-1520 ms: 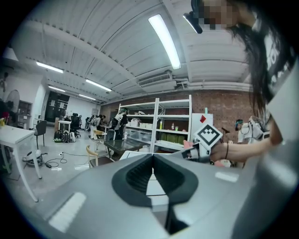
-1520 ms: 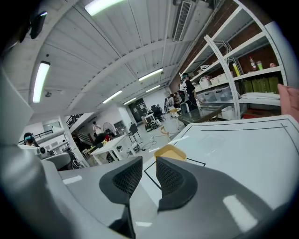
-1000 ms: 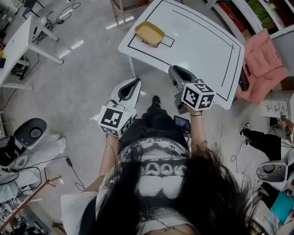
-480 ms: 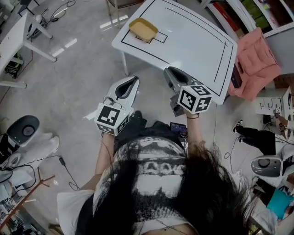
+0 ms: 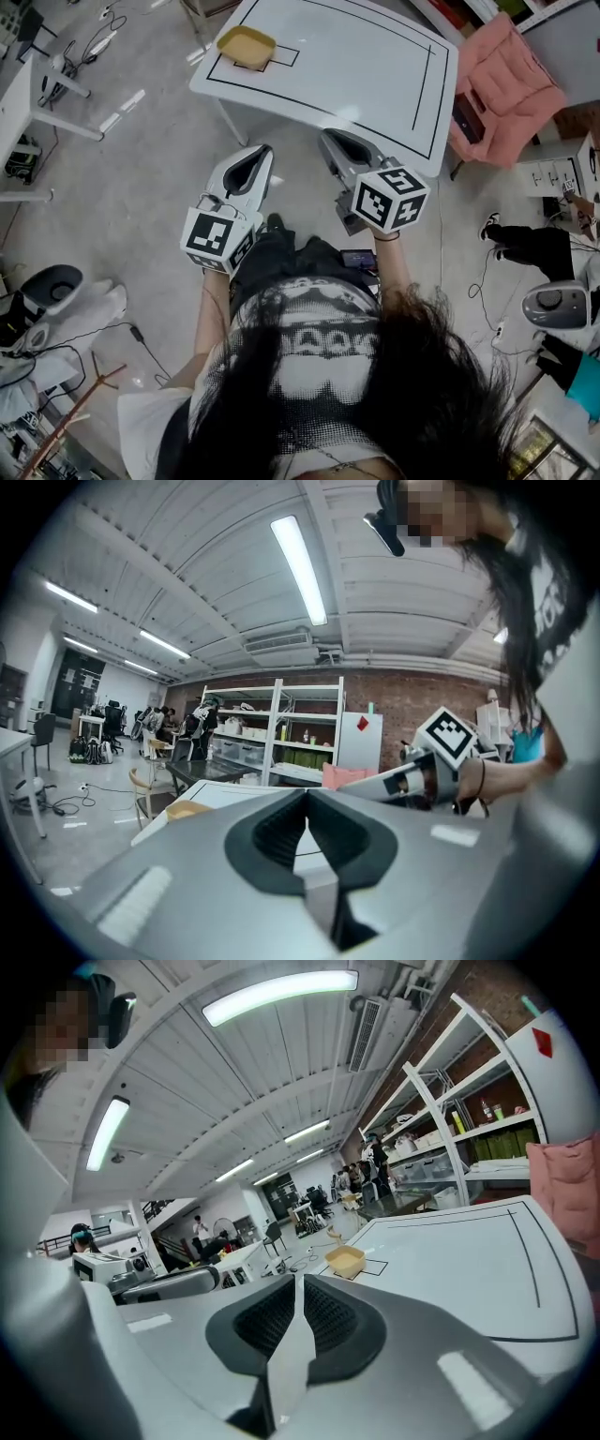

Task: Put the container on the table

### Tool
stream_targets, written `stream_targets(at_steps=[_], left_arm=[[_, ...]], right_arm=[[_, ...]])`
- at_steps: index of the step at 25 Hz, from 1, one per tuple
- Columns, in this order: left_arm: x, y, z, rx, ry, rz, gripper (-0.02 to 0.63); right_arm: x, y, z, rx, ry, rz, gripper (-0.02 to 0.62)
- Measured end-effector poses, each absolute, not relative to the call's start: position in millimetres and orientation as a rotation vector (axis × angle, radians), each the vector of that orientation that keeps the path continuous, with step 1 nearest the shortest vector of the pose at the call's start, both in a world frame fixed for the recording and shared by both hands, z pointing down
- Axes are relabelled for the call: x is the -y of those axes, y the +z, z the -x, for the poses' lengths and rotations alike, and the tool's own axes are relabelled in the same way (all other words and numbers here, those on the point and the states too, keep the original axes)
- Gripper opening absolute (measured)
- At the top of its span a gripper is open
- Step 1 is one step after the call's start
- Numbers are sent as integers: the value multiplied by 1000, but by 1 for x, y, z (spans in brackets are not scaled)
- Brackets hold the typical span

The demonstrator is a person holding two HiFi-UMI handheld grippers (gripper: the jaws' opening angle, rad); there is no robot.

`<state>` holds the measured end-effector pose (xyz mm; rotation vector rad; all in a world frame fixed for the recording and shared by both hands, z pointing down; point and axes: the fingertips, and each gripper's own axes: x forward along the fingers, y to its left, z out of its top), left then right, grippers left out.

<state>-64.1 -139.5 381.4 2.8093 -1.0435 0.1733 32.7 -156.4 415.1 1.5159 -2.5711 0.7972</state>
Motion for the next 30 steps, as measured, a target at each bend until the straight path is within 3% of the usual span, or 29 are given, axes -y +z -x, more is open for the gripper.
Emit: stream_targets(at_steps=[13, 30], left_arm=[[57, 383, 13, 1049, 171, -2821, 0], [24, 377, 2, 1038, 179, -2844, 0]], right_arm=[[75, 406, -77, 2627, 721, -1510, 5], [41, 400, -84, 2645, 684, -1504, 5]])
